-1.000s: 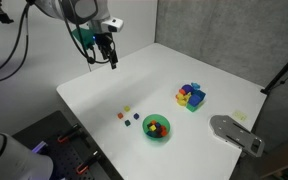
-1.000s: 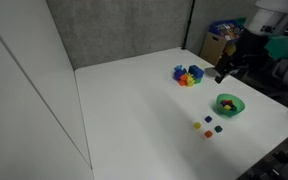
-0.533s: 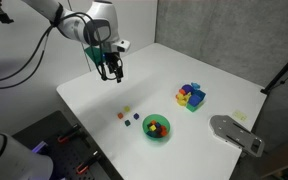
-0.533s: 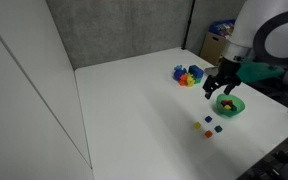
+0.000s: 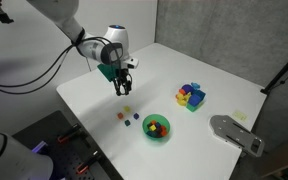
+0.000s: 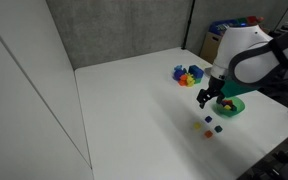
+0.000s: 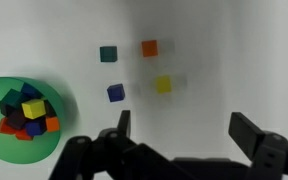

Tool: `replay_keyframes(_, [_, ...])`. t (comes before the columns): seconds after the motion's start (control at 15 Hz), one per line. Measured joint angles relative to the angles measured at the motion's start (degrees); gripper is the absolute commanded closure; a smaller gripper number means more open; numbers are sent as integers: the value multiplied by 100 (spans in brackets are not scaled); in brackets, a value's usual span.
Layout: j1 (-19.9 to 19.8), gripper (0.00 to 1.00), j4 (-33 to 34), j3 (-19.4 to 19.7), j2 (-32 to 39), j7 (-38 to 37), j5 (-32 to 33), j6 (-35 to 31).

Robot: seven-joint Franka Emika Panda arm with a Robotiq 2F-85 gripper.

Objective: Put a yellow block in the bowl

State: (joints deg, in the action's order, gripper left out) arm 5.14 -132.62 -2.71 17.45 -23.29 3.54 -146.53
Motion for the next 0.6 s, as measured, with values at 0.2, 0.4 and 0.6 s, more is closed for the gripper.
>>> replay_keyframes(0.2, [189, 0, 71, 239, 403, 0, 353, -236])
replay_keyframes(0.4, [380, 0, 118, 453, 778, 1, 584, -464])
replay_keyframes(0.6, [539, 0, 209, 613, 1167, 8, 662, -666])
